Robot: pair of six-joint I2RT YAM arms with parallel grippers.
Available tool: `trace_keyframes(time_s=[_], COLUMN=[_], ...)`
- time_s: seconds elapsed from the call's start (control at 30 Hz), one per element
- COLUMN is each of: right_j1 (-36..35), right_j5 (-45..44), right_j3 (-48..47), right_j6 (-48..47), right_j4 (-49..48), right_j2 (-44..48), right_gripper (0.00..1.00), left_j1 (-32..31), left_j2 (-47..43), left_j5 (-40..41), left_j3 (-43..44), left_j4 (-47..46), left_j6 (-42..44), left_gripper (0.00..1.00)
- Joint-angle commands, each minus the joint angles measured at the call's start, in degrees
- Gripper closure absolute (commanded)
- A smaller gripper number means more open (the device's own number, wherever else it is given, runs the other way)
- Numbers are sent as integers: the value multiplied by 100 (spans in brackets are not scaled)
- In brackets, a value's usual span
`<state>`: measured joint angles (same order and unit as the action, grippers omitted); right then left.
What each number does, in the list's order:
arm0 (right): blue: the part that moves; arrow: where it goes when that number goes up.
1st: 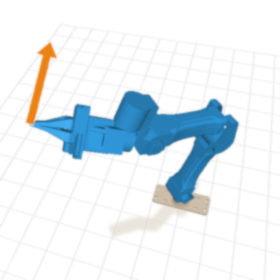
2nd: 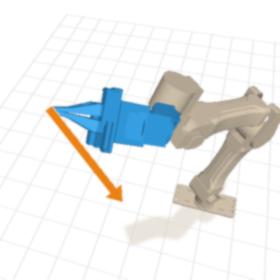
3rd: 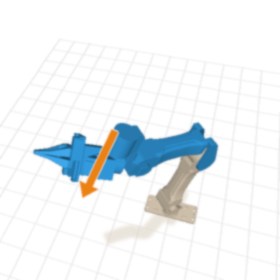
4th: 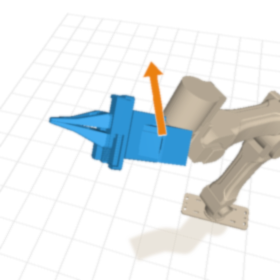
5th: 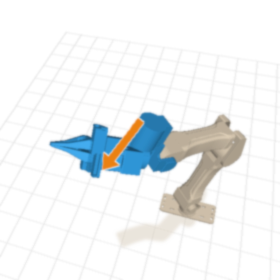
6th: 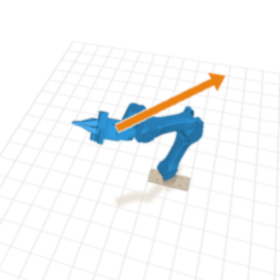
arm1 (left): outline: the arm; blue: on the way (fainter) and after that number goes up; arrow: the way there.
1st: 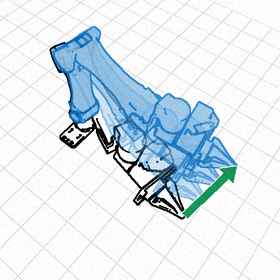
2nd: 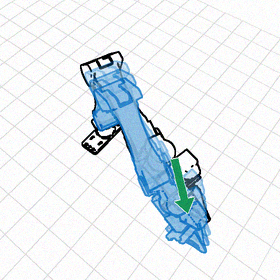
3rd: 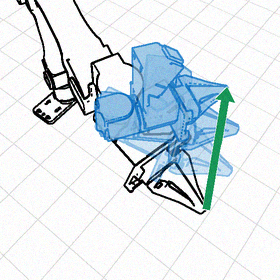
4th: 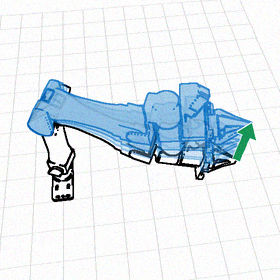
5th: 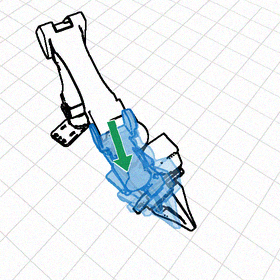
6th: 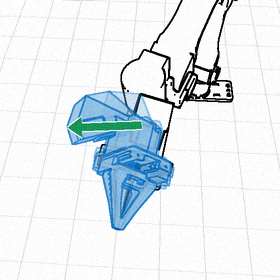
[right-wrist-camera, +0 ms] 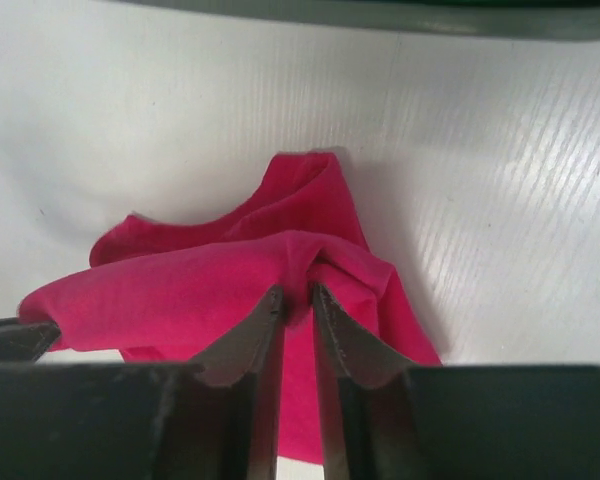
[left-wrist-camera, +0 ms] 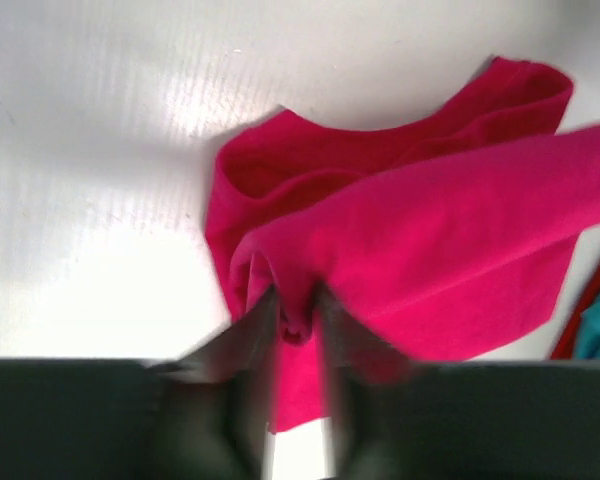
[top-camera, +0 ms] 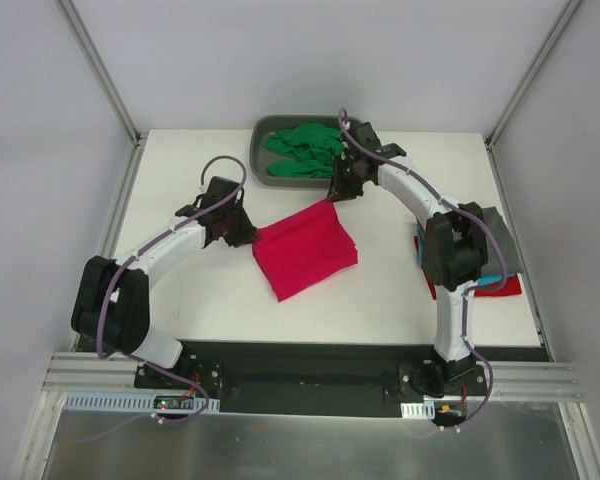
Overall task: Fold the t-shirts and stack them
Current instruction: Fold the long partially folded tshirt into a neat square, then smooth out wrinkles on the folded tshirt
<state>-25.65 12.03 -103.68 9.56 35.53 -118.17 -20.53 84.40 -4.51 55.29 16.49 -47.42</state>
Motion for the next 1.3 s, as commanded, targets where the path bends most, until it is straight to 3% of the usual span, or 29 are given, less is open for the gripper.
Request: trace_keyframes(time_s=[0.0,0.03,0.07,0.13,0.17,0.2,0.23,0.43,0.53,0.7,1.0,1.27], right_j1=[95,86,86,86,86,69,60,16,-28,-37,-45,-729], right_j5=[-34,-52,-61,-26,18,114,272,1923,2312,2198,1926,1364], right_j3=[-617,-749,-768,-576,-357,-85,266,2559,3168,3784,4979,5990], right_j6=[-217,-288,-340,-472,-499,-508,-473,281,537,705,977,1504], right_j4=[-38,58,112,60,-71,-220,-439,-2240,-2814,-3016,-3482,-3683], right_j2=[-118,-110,-58,231,442,635,881,1849,1938,1710,1656,2315], right_gripper=[72,62,55,41,28,8,4,4,4,4,4,4], left_j1=[76,76,76,67,67,50,15,-214,-249,-346,-355,-355], left_j2=[77,33,-28,-213,-309,-388,-441,-258,5,515,1210,649], left_j5=[187,222,232,232,171,118,48,-839,-1253,-1447,-920,-165], left_j3=[272,298,298,263,228,176,158,26,-88,-308,-475,-739], left_j4=[-6,-6,-6,-6,-14,-32,-67,-646,-936,-1359,-1368,-1026], left_j6=[163,171,189,215,215,233,250,374,251,84,101,294], left_gripper=[62,44,32,16,9,2,1,1,1,1,1,1])
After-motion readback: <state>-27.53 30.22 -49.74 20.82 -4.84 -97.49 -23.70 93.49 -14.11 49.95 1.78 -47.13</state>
